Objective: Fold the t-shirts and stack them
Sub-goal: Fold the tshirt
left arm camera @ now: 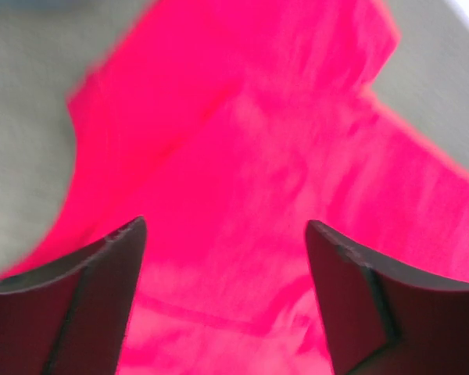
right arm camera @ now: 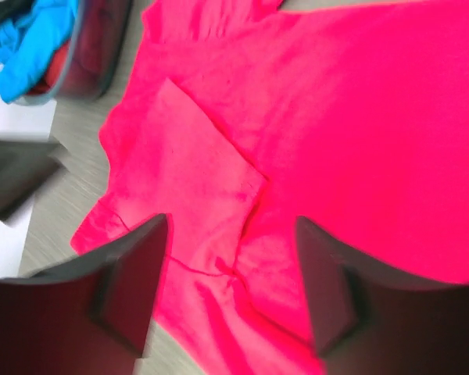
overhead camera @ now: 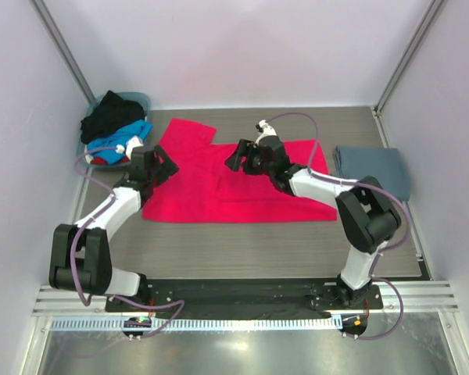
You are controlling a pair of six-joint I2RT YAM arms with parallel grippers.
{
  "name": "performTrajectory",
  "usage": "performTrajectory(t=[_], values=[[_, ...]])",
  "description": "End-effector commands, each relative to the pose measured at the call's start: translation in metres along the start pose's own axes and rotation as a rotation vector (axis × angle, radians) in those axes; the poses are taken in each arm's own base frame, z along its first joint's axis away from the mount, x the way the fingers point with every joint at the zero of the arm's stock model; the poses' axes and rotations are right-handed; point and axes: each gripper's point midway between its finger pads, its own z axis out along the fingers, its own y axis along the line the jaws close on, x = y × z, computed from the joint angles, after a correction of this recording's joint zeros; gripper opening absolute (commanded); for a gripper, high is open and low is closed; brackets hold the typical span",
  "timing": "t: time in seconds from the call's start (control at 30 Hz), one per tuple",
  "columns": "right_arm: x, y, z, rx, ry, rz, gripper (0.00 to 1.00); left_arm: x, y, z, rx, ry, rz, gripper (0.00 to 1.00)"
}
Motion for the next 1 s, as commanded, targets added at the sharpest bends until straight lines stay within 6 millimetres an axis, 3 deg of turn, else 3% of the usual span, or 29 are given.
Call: performTrajectory(t=[0.0,0.03,0.1,0.17,0.2,0.23,0.3,0.37,0.4,0.43,0.5,0.67,0.8,0.97], values=[[-0.035,0.008,-0.036,0.047,-0.097,-0.052,0.75,0.017,-0.017,-0.019,0.085,0.027,-0.052,0.86],[-0.038,0.000,-0.045,0.098,-0.107,-0.059,0.78,0.030,-0.022,-0.024,0.101,0.050,-0.036,0.88],[-0.048,0.008,-0.065,0.092,-0.135,-0.056,0.81,0.038,-0.035,-0.035,0.133,0.053,-0.004,0.89],[-0.031,0.005,-0.074,0.072,-0.102,-0.045,0.81,0.038,-0.040,-0.040,0.146,0.024,0.025,0.89],[-0.014,-0.005,-0.079,0.083,-0.077,-0.034,0.79,0.039,-0.045,-0.043,0.163,0.015,0.036,0.88],[-0.016,-0.002,-0.083,0.059,-0.107,-0.027,0.74,0.041,-0.043,-0.043,0.160,0.019,0.027,0.88],[0.003,-0.016,-0.085,0.067,-0.098,-0.006,0.70,0.038,-0.059,-0.048,0.227,0.028,-0.001,0.88],[0.007,-0.008,-0.079,0.020,-0.082,0.028,0.68,0.038,-0.066,-0.052,0.255,0.035,0.000,0.86],[-0.006,0.004,-0.077,-0.008,-0.093,0.009,0.67,0.040,-0.065,-0.052,0.254,0.038,0.000,0.86],[0.001,-0.001,-0.077,0.029,-0.049,-0.013,0.65,0.041,-0.062,-0.051,0.242,0.035,0.000,0.86],[-0.004,-0.015,-0.080,0.097,-0.096,-0.008,0.65,0.044,-0.056,-0.049,0.226,0.030,0.001,0.87],[-0.016,-0.011,-0.096,0.098,-0.143,-0.011,0.66,0.045,-0.062,-0.051,0.253,0.043,0.002,0.86],[-0.017,-0.018,-0.110,0.128,-0.168,-0.001,0.66,0.059,-0.058,-0.059,0.280,0.087,-0.005,0.86],[-0.011,-0.019,-0.116,0.131,-0.162,0.072,0.65,0.063,-0.071,-0.071,0.349,0.112,-0.016,0.86]])
